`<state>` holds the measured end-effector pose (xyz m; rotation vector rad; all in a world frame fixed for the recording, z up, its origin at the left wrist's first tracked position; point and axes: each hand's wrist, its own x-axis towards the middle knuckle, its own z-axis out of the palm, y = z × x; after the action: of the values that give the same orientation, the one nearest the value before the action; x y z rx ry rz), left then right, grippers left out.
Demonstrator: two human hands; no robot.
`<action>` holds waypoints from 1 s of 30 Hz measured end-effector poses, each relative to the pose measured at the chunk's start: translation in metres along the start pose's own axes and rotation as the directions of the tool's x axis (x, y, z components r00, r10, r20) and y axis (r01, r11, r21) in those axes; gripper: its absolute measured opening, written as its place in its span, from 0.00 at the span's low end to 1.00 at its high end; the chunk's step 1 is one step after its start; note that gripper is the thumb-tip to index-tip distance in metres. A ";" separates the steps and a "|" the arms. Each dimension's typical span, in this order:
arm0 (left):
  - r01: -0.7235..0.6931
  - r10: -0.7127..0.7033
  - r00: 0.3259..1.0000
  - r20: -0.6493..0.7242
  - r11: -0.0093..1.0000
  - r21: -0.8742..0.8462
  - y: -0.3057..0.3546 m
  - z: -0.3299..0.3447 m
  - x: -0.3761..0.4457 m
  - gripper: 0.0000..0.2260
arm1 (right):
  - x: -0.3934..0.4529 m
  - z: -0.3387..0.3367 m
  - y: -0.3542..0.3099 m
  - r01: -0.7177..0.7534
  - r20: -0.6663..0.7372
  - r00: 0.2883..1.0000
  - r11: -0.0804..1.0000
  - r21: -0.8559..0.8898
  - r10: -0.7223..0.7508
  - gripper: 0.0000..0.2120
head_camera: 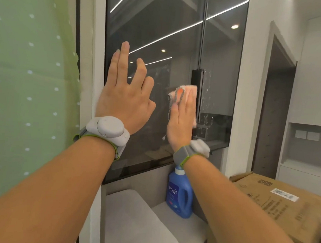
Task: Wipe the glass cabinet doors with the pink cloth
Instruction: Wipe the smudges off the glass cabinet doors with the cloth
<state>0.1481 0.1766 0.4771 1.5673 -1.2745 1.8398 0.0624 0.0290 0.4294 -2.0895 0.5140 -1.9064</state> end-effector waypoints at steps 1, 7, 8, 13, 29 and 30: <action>0.000 0.000 1.000 -0.003 1.000 -0.001 0.000 0.000 0.001 0.14 | 0.013 -0.002 -0.006 0.029 0.015 0.999 1.000 0.008 -0.030 0.29; -0.026 0.026 1.000 -0.003 0.999 0.020 0.004 0.001 -0.001 0.16 | 0.101 -0.007 -0.057 0.165 0.012 0.986 0.985 -0.041 -0.165 0.27; -0.026 0.026 1.000 -0.005 0.999 0.022 0.004 0.001 -0.001 0.16 | 0.106 -0.005 -0.060 0.215 0.017 0.977 0.976 -0.042 -0.215 0.26; -0.002 0.003 1.000 -0.019 1.000 0.025 0.002 0.005 0.000 0.15 | 0.062 0.002 -0.038 0.450 0.037 0.893 0.889 -0.087 -0.449 0.26; -0.013 -0.006 0.996 0.085 0.977 0.213 0.000 0.009 -0.001 0.28 | 0.029 -0.001 -0.012 0.260 -0.021 0.964 0.958 -0.120 -0.264 0.27; -0.014 -0.005 0.996 0.086 0.976 0.217 0.000 0.009 -0.002 0.28 | 0.024 -0.001 -0.005 0.281 -0.016 0.958 0.953 -0.116 -0.285 0.27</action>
<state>0.1536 0.1692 0.4752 1.7758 -1.1442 1.9907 0.0632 0.0233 0.4530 -2.3147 0.3510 -2.1136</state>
